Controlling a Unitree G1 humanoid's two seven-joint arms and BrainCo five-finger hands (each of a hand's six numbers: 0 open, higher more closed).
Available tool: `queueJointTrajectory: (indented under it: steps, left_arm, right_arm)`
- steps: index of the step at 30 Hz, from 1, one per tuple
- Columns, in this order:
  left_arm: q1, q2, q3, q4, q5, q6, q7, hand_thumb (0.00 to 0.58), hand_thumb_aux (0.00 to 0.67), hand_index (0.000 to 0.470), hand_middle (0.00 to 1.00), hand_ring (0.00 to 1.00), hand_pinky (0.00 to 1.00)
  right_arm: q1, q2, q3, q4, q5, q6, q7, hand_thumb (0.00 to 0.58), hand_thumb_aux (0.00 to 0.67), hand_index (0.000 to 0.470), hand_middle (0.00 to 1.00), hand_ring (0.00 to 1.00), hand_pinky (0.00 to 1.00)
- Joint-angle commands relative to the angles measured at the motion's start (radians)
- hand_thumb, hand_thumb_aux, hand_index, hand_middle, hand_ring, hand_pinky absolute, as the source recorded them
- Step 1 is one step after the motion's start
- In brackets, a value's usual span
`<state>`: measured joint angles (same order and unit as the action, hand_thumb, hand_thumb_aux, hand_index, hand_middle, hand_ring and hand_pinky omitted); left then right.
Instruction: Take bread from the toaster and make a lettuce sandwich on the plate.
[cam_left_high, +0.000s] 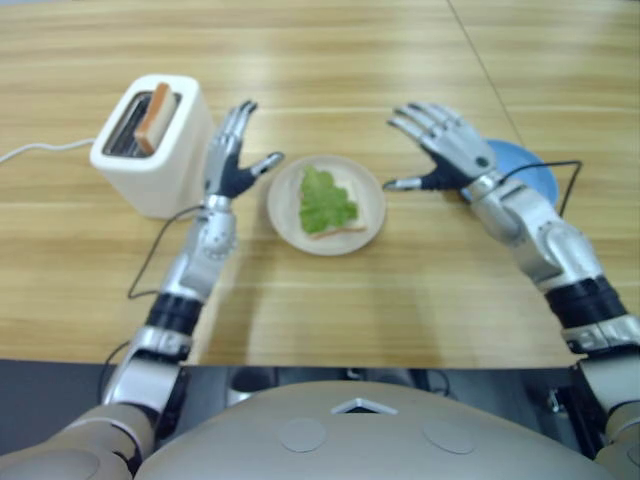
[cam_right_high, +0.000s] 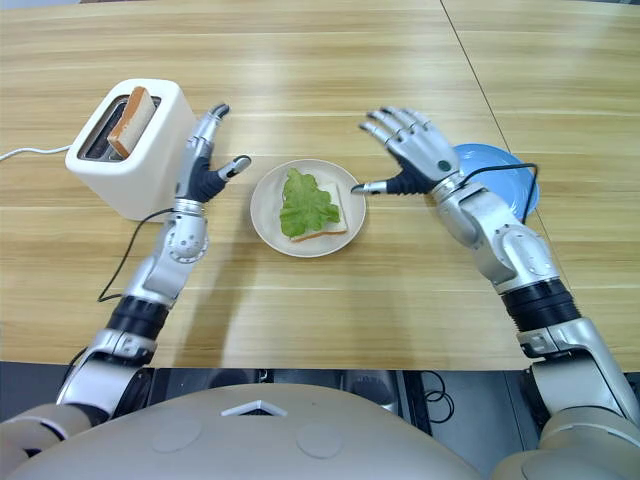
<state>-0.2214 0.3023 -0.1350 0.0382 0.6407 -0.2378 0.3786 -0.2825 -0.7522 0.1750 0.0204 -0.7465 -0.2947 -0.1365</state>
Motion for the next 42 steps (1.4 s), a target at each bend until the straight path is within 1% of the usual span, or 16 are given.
queueJointTrajectory:
  steps: [1,4,7,11,13,15,19,25,26,27,31,32,33,38,41,42]
  left_arm:
    - [0.03,0.065,0.122,-0.289,0.106,0.14,-0.074,0.0,0.0,0.0,0.0,0.0,0.0]
    - [0.024,0.142,0.192,-0.303,0.172,0.254,-0.152,0.0,0.0,0.0,0.0,0.0,0.0]
    - [-0.007,0.198,0.223,-0.175,0.138,0.318,-0.216,0.0,0.0,0.0,0.0,0.0,0.0]
    - [-0.023,0.246,0.22,-0.024,0.159,0.394,-0.243,0.0,0.0,0.0,0.0,0.0,0.0]
    - [-0.033,0.256,0.205,0.052,0.163,0.432,-0.253,0.0,0.0,0.0,0.0,0.0,0.0]
    - [-0.049,0.252,0.19,0.118,0.142,0.435,-0.252,0.0,0.0,0.0,0.0,0.0,0.0]
    - [-0.085,0.235,0.158,0.243,0.101,0.418,-0.243,0.0,0.0,0.0,0.0,0.0,0.0]
    - [-0.1,0.235,0.152,0.314,0.061,0.424,-0.215,0.0,0.0,0.0,0.0,0.0,0.0]
    - [-0.1,0.235,0.157,0.315,0.051,0.423,-0.212,0.395,0.292,0.2,0.0,0.0,0.0]
    - [-0.1,0.236,0.162,0.313,0.04,0.42,-0.205,0.58,0.67,0.46,0.0,0.0,0.0]
    - [-0.092,0.237,0.184,0.277,0.001,0.397,-0.166,0.58,0.67,0.46,0.0,0.0,0.0]
    - [-0.086,0.235,0.192,0.248,-0.011,0.382,-0.152,0.58,0.67,0.46,0.77,0.77,0.77]
    - [-0.081,0.235,0.196,0.228,-0.019,0.372,-0.143,0.58,0.67,0.46,1.0,1.0,1.0]
    - [-0.059,0.225,0.215,0.124,-0.044,0.317,-0.089,0.58,0.67,0.46,1.0,1.0,1.0]
    - [-0.037,0.217,0.23,0.025,-0.04,0.265,-0.03,0.58,0.67,0.46,1.0,1.0,1.0]
    - [-0.024,0.212,0.243,-0.037,-0.038,0.238,-0.001,0.58,0.67,0.46,1.0,1.0,1.0]
  right_arm:
    - [0.053,0.047,-0.09,-0.048,0.122,-0.005,-0.005,0.0,0.0,0.0,0.0,0.0,0.0]
    - [0.087,0.093,-0.126,-0.019,0.182,-0.017,-0.009,0.0,0.0,0.0,0.0,0.0,0.0]
    - [0.107,0.122,-0.134,0.034,0.195,-0.032,-0.024,0.0,0.0,0.0,0.0,0.0,0.0]
    - [0.096,0.137,-0.115,0.135,0.178,-0.054,-0.046,0.0,0.0,0.0,0.0,0.0,0.0]
    - [0.087,0.121,-0.104,0.165,0.107,-0.038,-0.086,0.0,0.0,0.0,0.0,0.0,0.0]
    - [0.078,0.106,-0.094,0.205,0.055,-0.025,-0.118,0.0,0.0,0.0,0.0,0.0,0.0]
    - [0.076,0.096,-0.086,0.249,0.019,-0.017,-0.153,0.0,0.0,0.0,0.0,0.0,0.0]
    - [0.086,0.092,-0.084,0.246,0.006,-0.013,-0.164,0.0,0.0,0.0,0.0,0.0,0.0]
    - [0.088,0.091,-0.085,0.244,0.005,-0.013,-0.164,0.0,0.0,0.0,0.0,0.0,0.0]
    - [0.09,0.09,-0.086,0.242,0.005,-0.013,-0.164,0.0,0.0,0.0,0.0,0.0,0.0]
    - [0.095,0.088,-0.088,0.236,0.002,-0.01,-0.164,0.0,0.0,0.0,0.0,0.0,0.0]
    - [0.094,0.089,-0.087,0.237,0.0,-0.009,-0.164,0.0,0.0,0.0,0.0,0.0,0.0]
    - [0.093,0.089,-0.086,0.237,-0.001,-0.008,-0.165,0.0,0.0,0.0,0.0,0.0,0.0]
    - [0.089,0.093,-0.079,0.248,-0.004,-0.006,-0.168,0.0,0.0,0.0,0.0,0.0,0.0]
    - [0.089,0.094,-0.077,0.249,-0.004,-0.003,-0.168,0.0,0.0,0.0,0.0,0.0,0.0]
    - [0.088,0.095,-0.076,0.249,-0.004,-0.002,-0.168,0.0,0.0,0.0,0.0,0.0,0.0]
